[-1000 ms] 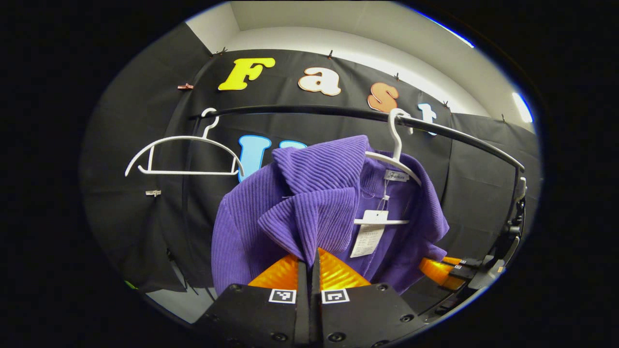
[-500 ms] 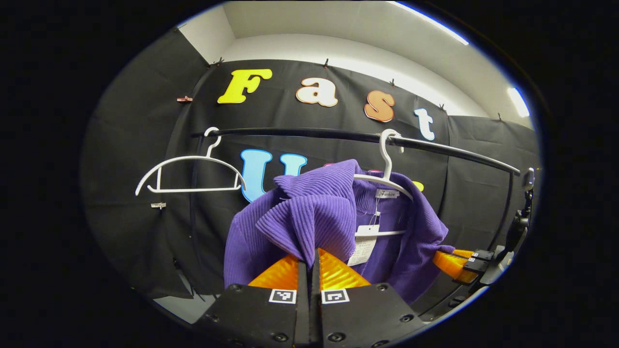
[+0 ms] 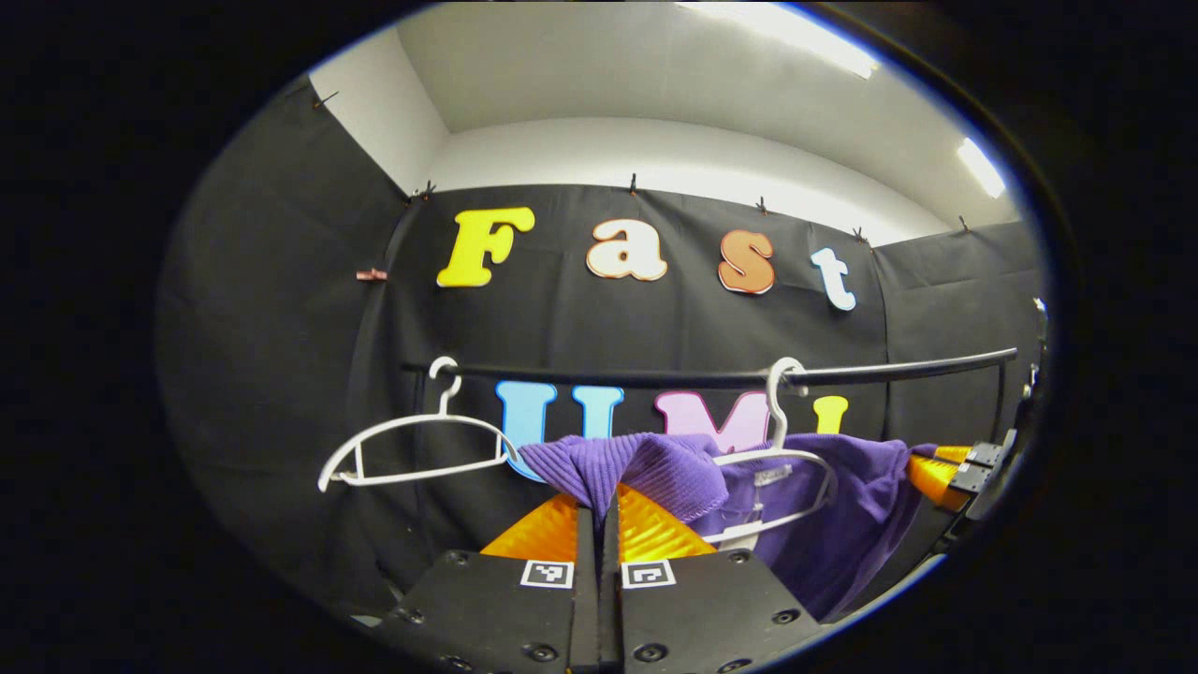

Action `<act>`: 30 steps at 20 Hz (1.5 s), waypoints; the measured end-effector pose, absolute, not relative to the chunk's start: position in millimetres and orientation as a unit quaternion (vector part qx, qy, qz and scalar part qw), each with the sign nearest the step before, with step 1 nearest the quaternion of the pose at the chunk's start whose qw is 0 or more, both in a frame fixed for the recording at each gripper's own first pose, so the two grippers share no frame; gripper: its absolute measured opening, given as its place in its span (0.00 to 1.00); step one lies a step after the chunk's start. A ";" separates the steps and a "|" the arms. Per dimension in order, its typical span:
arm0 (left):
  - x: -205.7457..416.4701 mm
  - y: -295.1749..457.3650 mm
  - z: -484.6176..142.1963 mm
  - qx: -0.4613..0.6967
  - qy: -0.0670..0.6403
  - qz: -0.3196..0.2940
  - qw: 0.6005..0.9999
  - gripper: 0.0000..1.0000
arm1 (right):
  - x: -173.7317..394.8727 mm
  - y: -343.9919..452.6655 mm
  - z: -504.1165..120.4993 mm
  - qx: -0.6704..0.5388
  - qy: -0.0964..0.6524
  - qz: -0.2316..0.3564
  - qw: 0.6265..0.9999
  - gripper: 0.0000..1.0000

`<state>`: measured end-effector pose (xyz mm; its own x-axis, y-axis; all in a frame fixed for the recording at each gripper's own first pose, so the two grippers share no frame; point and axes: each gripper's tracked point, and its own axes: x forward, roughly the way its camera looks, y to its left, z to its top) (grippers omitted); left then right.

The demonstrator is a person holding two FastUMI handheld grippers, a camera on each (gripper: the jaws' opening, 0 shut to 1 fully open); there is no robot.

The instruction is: Grasp the clothes on the hanger with both hands and then place them into the laundry hamper below.

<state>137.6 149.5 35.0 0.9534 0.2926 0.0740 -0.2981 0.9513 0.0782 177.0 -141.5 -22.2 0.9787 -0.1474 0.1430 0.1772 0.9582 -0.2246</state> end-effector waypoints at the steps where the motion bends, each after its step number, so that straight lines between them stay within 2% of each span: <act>1: 140.2 156.7 42.7 0.054 -0.038 0.154 0.986 0.03 | 182.5 -147.4 -15.7 -0.132 -0.074 -0.097 0.984 0.04; 5: 148.4 193.3 59.0 0.101 -0.043 0.175 0.978 0.05 | 207.8 -174.3 -14.4 -0.194 -0.092 -0.156 0.964 0.04; 9: 156.0 240.7 46.2 0.132 -0.010 0.189 0.973 0.03 | 238.2 -189.8 -40.1 -0.204 -0.071 -0.176 0.960 0.04; 16: 175.8 273.4 -33.2 0.111 0.062 0.181 0.975 0.04 | 285.9 -190.0 -83.4 -0.220 -0.056 -0.177 0.958 0.04; 20: 176.5 261.8 -68.5 0.054 0.056 0.171 0.982 0.05 | 300.4 -206.3 -112.0 -0.205 -0.027 -0.186 0.961 0.04; 23: 174.1 234.4 -106.3 0.023 0.083 0.158 0.984 0.05 | 298.9 -223.9 -131.3 -0.223 -0.006 -0.203 0.953 0.04; 30: 193.1 105.2 -173.5 -0.020 0.137 0.048 0.989 0.05 | 254.6 -243.4 -162.6 -0.232 0.038 -0.226 0.945 0.04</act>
<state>193.1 105.2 -173.5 0.9581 0.0891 -0.2721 -0.0999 0.9947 -0.0260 254.6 -243.4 -162.6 0.8954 -0.4442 0.0325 0.4086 0.7903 -0.4565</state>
